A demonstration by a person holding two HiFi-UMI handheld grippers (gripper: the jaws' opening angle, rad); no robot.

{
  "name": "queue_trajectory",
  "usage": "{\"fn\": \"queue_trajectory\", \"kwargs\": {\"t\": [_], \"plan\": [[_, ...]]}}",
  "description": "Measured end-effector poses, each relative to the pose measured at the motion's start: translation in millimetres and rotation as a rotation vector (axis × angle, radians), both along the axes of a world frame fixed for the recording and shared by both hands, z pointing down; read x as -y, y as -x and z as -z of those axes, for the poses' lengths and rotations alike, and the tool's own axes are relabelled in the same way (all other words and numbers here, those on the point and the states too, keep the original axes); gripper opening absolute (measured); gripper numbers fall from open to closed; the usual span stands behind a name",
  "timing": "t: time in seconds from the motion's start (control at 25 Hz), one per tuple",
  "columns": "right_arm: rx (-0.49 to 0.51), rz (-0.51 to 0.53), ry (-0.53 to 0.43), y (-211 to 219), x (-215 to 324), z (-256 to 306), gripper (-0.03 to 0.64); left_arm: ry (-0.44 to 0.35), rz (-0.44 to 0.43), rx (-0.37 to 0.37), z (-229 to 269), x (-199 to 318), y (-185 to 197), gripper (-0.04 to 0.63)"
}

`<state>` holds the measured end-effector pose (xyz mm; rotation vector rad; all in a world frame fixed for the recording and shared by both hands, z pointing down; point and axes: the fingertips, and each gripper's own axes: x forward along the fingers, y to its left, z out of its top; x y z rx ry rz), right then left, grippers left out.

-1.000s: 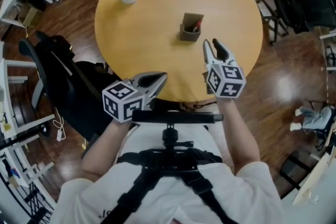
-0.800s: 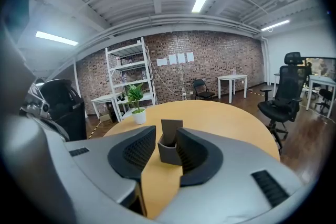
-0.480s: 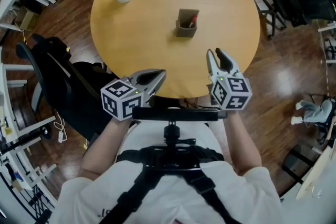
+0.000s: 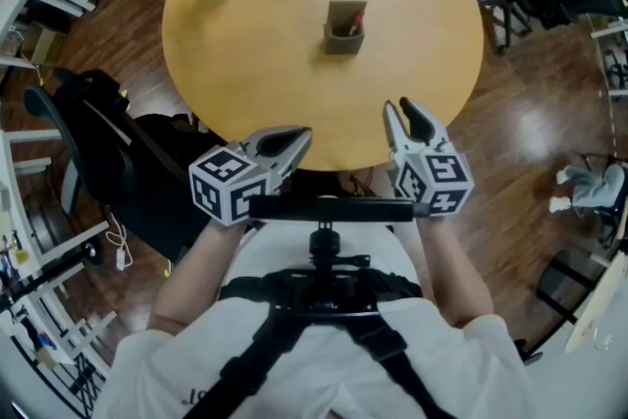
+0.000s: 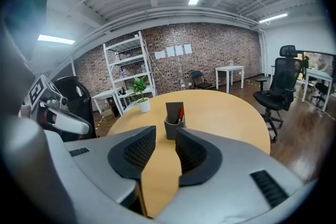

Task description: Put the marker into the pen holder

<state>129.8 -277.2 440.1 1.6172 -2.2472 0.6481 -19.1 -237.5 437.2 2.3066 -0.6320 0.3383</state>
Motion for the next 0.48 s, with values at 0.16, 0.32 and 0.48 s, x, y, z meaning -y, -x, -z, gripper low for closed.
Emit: {"fn": "queue_trajectory", "kwargs": {"t": [0.16,0.32,0.48], "plan": [[0.010,-0.024,0.027,4.1,-22.9,-4.0,0.117,0.003,-0.041,-0.006,0.5,-10.6,1.4,-0.003],[0.012,-0.054,0.070,11.1,-44.3,-14.9,0.117,0.026,-0.084,-0.025,-3.3,-21.0,3.9,-0.003],[0.016,-0.083,0.120,19.8,-71.7,-29.8,0.115,0.069,-0.136,-0.034,-17.8,-37.9,4.9,-0.003]]}}
